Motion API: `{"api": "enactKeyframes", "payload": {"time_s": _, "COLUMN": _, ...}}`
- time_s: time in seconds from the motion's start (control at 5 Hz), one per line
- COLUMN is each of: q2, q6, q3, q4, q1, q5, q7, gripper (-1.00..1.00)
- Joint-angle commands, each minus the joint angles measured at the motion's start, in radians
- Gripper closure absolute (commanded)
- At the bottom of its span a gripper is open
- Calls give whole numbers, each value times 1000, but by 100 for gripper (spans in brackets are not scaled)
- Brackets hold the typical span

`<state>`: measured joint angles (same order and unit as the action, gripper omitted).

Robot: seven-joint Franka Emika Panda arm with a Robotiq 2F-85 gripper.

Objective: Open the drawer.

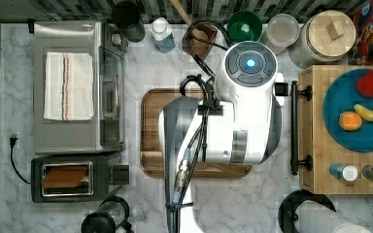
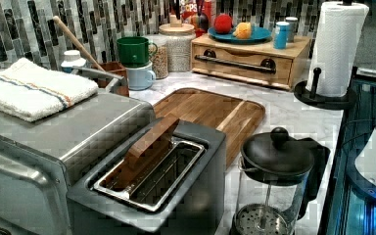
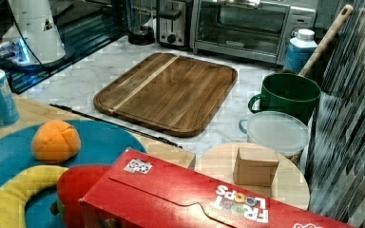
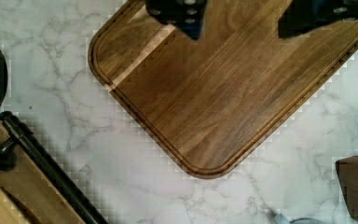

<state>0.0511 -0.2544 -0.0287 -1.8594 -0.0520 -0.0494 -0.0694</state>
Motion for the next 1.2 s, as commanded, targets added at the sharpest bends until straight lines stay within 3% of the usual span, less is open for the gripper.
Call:
{"api": "enactKeyframes", "payload": {"time_s": 0.2, "q2": 1, "q6": 0, "q3": 3, "q4": -1, "q1": -3, "q5": -3, "q7": -1, "gripper": -100}}
{"api": "enactKeyframes", "payload": {"time_s": 0.6, "q2": -3, "q6": -69, "q3": -5, "q4": -69, "q1": -23, "q5": -44, "q7": -188, "gripper": -100}}
{"api": "enactKeyframes", "payload": {"time_s": 1.2, "q2": 49, "q6": -219, "q3": -67, "q4": -99, "q1": -135, "q5": -44, "q7": -718, "gripper": -100}}
